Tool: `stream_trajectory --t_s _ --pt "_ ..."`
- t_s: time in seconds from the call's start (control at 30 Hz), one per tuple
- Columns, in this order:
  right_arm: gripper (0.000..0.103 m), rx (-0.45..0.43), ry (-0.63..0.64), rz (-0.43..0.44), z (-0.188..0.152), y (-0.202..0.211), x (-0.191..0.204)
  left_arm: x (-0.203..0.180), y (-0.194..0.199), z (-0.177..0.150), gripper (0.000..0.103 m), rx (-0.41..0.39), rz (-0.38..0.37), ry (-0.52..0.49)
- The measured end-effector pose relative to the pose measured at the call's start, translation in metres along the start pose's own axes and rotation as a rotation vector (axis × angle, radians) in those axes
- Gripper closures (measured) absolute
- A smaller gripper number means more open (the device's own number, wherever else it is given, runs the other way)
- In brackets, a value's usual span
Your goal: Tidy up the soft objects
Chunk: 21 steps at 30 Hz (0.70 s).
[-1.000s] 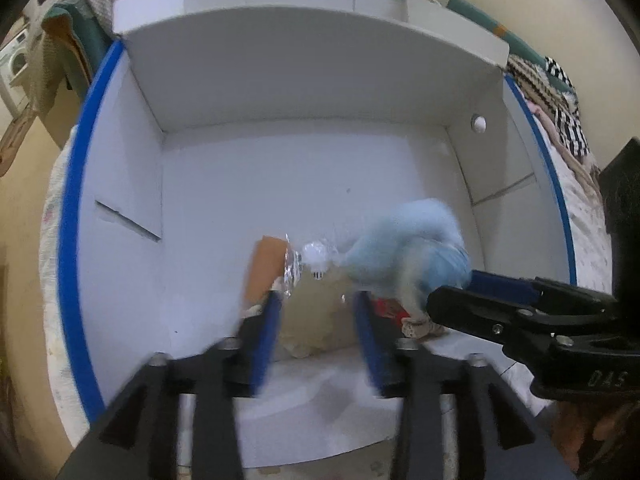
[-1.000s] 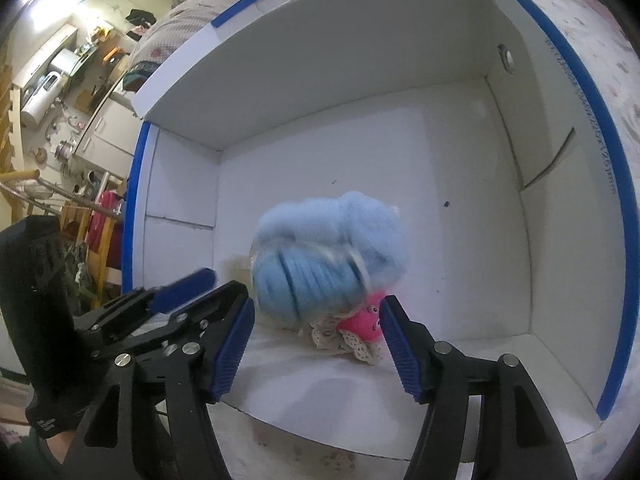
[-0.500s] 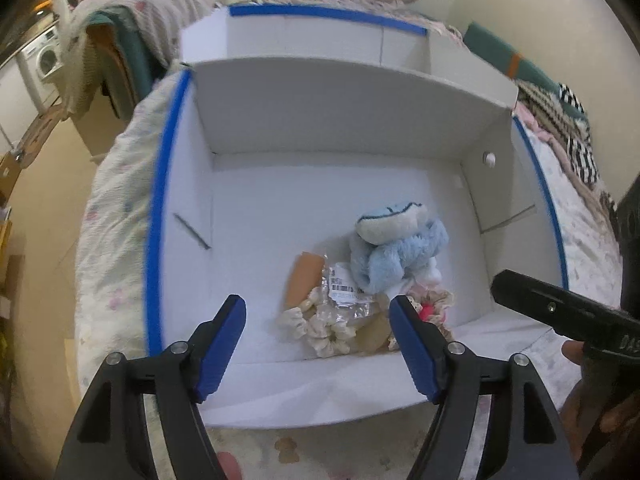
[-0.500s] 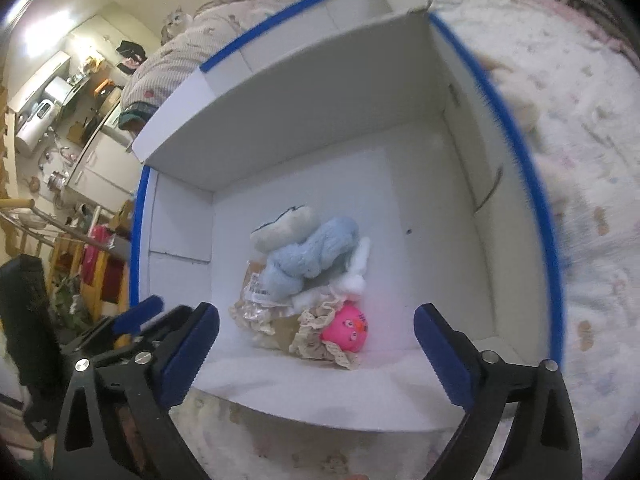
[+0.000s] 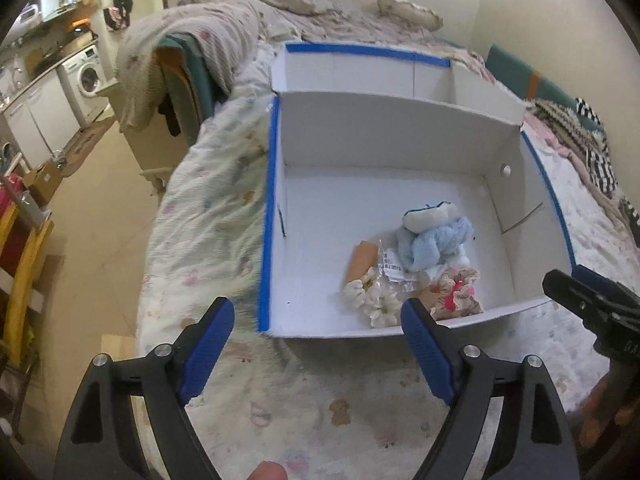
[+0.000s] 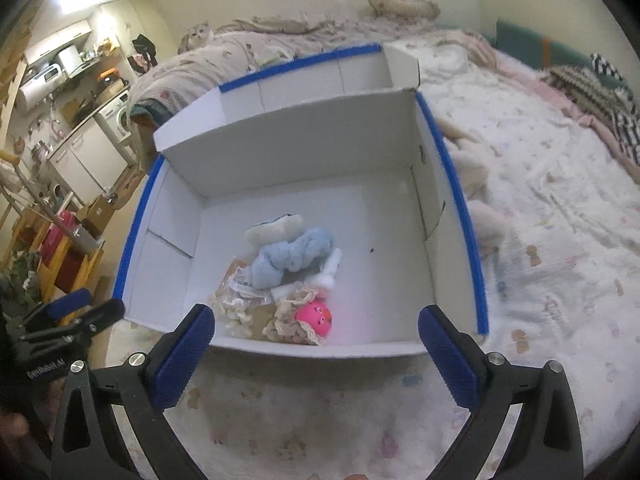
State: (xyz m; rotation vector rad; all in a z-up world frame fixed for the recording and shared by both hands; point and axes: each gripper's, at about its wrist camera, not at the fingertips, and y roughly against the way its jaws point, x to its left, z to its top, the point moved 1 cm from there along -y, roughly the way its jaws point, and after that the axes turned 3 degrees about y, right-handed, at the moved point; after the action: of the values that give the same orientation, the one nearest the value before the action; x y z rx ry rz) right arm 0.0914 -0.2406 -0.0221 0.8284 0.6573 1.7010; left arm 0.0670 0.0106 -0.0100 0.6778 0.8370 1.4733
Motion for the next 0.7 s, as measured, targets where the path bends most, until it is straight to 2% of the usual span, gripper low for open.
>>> stream_trajectory --t_s 0.13,0.23,0.33,0.57,0.7 --pt "0.0 -0.059 0.002 -0.015 -0.009 0.019 0.004 0.003 0.029 -0.008 0.017 -0.106 0.027 -0.017" --pt "0.0 -0.077 -0.001 -0.018 -0.018 0.03 0.007 0.0 0.049 -0.016 0.012 -0.172 0.033 -0.041" --pt "0.0 -0.082 0.032 -0.035 -0.029 0.039 0.015 -0.005 0.064 -0.025 0.011 -0.212 -0.001 -0.075" --pt "0.0 -0.11 0.044 -0.055 -0.045 0.051 0.025 -0.005 0.064 -0.037 0.011 -0.181 -0.065 -0.027" --pt "0.0 -0.102 0.03 -0.076 -0.042 0.039 0.022 -0.004 0.052 -0.038 0.001 -0.156 -0.083 -0.011"
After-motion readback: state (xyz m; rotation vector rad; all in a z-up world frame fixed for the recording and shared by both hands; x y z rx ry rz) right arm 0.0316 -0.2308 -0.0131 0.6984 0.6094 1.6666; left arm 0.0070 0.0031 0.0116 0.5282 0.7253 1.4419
